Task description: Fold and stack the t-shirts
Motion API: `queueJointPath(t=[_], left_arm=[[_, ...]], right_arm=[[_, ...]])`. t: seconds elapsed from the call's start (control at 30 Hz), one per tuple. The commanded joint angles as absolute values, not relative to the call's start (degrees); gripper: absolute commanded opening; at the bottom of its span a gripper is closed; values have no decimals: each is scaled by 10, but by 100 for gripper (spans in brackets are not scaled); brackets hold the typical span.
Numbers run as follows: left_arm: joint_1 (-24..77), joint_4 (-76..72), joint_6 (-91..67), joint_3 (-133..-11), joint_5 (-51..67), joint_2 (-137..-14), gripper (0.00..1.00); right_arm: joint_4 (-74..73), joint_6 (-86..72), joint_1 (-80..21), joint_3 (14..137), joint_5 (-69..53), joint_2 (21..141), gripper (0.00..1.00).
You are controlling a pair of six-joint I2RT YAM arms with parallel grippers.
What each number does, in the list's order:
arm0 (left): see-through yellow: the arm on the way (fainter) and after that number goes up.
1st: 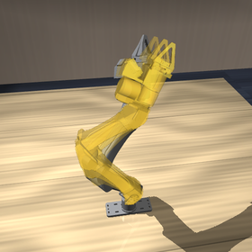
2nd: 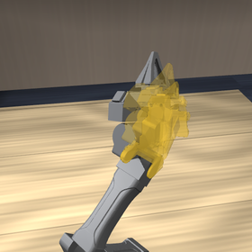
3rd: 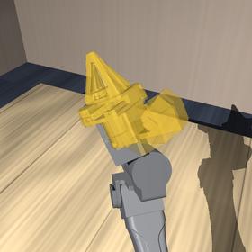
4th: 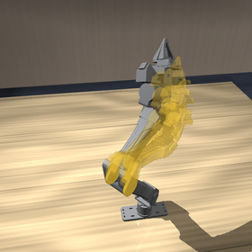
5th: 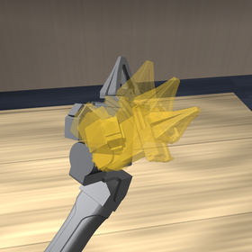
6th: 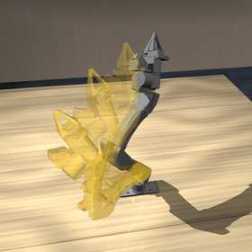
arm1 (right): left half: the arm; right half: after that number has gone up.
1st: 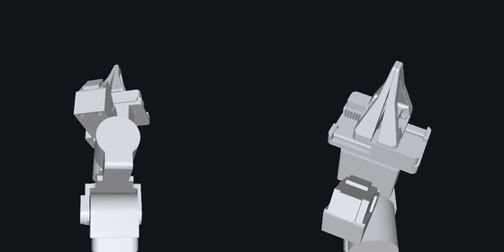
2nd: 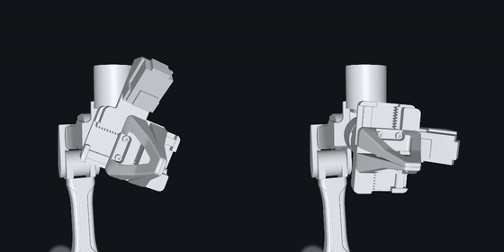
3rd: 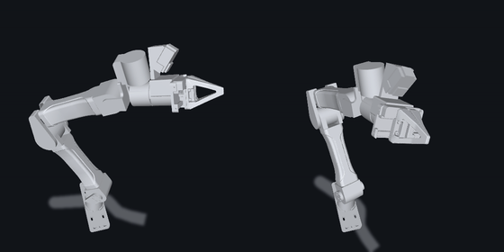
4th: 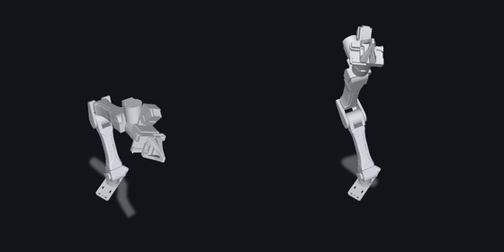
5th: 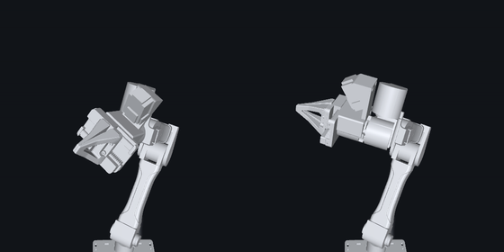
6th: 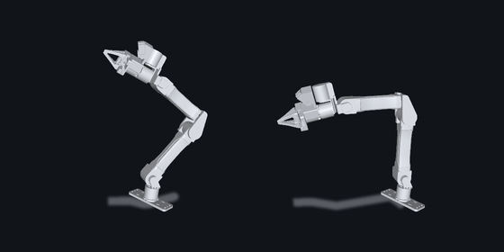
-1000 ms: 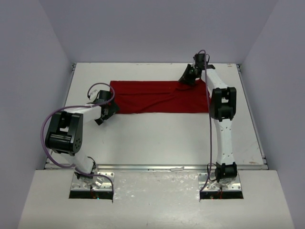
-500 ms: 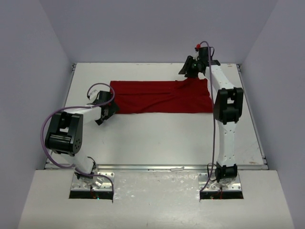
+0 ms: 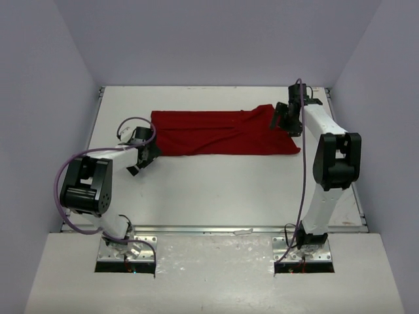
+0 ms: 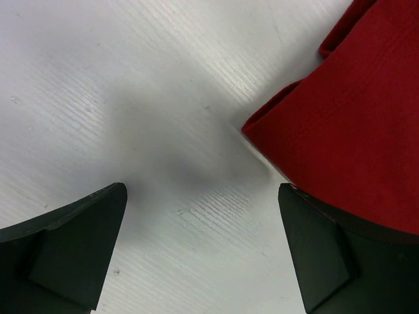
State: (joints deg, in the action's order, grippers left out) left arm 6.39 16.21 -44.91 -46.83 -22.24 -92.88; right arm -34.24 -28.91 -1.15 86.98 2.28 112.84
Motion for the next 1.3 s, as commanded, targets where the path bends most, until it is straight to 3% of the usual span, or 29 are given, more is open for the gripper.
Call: queueJointPath(t=[0.0,0.1,0.3,0.6,0.63,0.73,0.77,0.83,0.87,0.9,1.13,1.27], left_arm=[[59,146,-429,-468,-200,-924,100],[59,134,-418,-467,-197,-928,100],[54,103,-406,-504,-171,-967,100],[47,100,-401,-555,-137,-1027,98],[47,106,-402,-561,-140,-1032,95],[42,102,-401,-554,-142,-1039,65],[40,100,-402,-552,-140,-1041,44],[37,99,-403,-548,-141,-1038,23],[35,100,-405,-546,-144,-1035,4],[34,101,-410,-541,-148,-1034,0],[21,97,-412,-538,-156,-1034,0],[15,91,-410,-527,-149,-1034,0]], right_arm=[[-374,-270,-16,854,89,1083,79],[-374,-275,-10,815,119,1062,89],[-316,-273,34,735,76,1016,90],[-314,-266,55,735,18,1048,89],[-316,-266,55,737,19,1048,89],[-312,-267,54,732,17,1041,89],[-315,-267,55,732,23,1041,89],[-331,-266,55,737,29,1047,88],[-337,-266,55,734,33,1048,88],[-340,-268,56,732,53,1049,88],[-322,-263,62,705,84,1050,86],[-317,-244,64,751,68,1113,81]])
